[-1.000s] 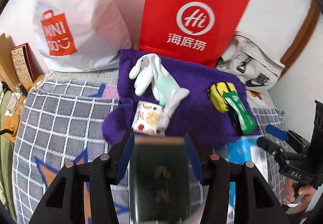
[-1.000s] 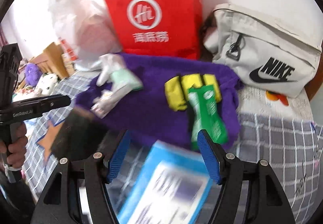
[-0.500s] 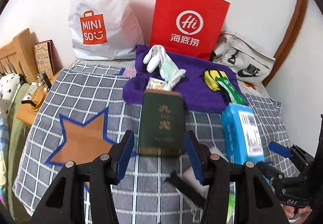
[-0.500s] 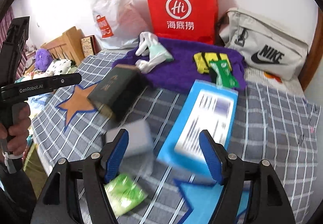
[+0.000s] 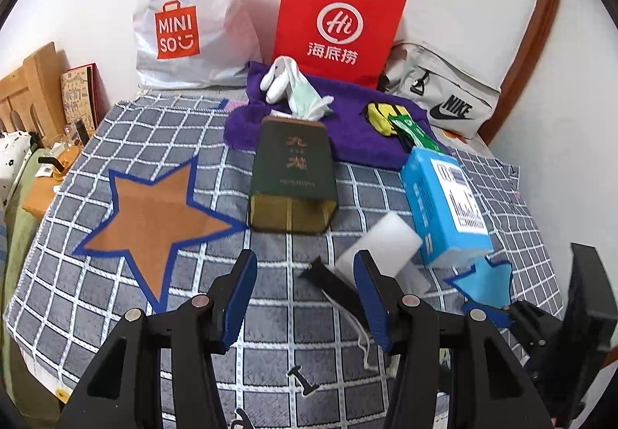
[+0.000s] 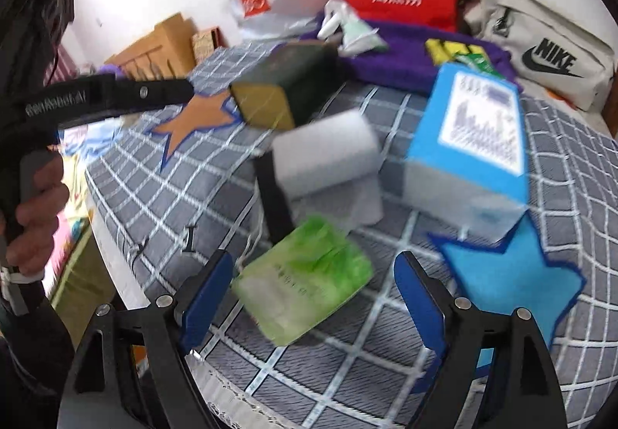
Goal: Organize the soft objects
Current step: 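Grasp the green-leaf tissue pack with the right tool while the left tool grasps the white sponge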
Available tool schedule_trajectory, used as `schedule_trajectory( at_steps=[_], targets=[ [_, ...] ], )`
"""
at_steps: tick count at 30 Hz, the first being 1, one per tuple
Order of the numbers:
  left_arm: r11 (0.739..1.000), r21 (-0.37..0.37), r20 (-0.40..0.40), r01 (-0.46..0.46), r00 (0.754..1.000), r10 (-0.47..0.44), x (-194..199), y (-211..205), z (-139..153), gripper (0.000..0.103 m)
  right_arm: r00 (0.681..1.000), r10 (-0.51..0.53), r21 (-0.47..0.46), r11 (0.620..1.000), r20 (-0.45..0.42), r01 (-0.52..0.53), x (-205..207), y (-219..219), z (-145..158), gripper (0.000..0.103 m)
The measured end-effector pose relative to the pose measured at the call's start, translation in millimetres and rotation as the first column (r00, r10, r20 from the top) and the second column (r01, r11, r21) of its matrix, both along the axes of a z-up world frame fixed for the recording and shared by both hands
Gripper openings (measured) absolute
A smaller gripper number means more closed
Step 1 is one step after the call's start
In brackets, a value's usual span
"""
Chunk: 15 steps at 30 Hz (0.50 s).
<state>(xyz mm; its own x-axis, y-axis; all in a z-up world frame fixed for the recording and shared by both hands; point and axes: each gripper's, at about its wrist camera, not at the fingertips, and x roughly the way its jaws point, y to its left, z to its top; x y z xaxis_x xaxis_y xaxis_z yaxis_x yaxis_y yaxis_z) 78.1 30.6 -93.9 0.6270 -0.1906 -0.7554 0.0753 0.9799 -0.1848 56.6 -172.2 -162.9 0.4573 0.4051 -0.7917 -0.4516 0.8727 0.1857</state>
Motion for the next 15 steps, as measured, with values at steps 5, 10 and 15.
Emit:
schedule_trajectory(
  at_steps=[5,10,15],
  targets=[
    [1.000,-0.003,-0.010,0.017,1.000,-0.017,-3,-2,-8,0.050,0.999,-0.010,-0.033,0.999,-0.048,0.008,-4,8,-18,0.085],
    [1.000,-0.007,-0.018,0.027,0.999,-0.027,-3,-3,-14,0.050,0.998,-0.033,-0.022,0.999,-0.057,0.032,-1,11,-28,0.086],
    [0.999,-0.026,-0.027,0.035,0.999,-0.036,1,-6,-20,0.050,0.996,-0.085,-0.026,0.996,-0.028,0.084,7,12,-28,0.087]
  ],
)
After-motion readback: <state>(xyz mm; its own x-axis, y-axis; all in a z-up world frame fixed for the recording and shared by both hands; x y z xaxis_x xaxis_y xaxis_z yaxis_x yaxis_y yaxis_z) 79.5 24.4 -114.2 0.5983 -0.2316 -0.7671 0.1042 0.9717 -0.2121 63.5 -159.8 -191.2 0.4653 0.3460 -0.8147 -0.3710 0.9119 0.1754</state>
